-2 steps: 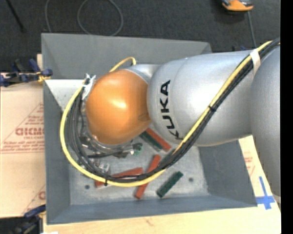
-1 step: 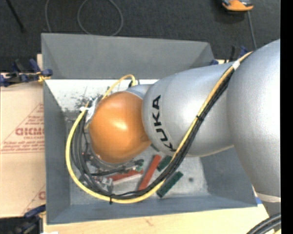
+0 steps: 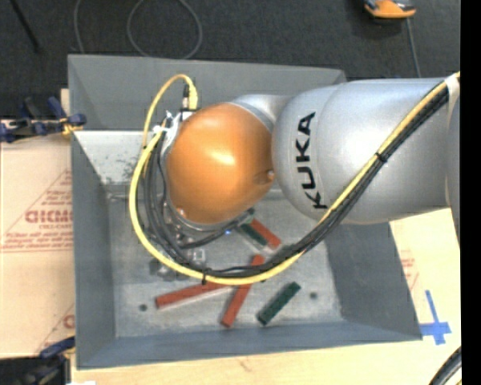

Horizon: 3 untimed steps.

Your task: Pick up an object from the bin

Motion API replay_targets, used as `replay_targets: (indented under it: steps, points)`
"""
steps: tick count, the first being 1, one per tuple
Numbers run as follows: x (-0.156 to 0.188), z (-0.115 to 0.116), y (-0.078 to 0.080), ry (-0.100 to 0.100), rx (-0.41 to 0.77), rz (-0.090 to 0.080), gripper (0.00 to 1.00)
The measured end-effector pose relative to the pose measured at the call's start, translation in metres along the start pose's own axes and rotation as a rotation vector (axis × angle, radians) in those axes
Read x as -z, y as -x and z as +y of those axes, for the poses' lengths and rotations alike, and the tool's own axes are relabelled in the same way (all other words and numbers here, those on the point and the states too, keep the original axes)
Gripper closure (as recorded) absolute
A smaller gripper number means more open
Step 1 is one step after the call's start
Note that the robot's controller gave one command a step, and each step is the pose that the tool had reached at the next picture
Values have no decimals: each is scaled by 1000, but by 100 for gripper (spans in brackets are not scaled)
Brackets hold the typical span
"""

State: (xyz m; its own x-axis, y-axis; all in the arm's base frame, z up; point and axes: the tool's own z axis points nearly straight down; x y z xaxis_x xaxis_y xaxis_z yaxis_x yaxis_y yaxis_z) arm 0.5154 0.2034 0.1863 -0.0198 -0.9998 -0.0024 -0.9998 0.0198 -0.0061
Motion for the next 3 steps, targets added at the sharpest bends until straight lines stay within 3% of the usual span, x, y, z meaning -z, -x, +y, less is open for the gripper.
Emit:
replay_targets:
  steps: [1, 2, 3]
  points:
    - [-25, 44, 4, 8, 135, 0, 100]
    - [41, 23, 20, -3, 139, -3, 100]
    - [-12, 39, 35, 9, 348, -2, 100]
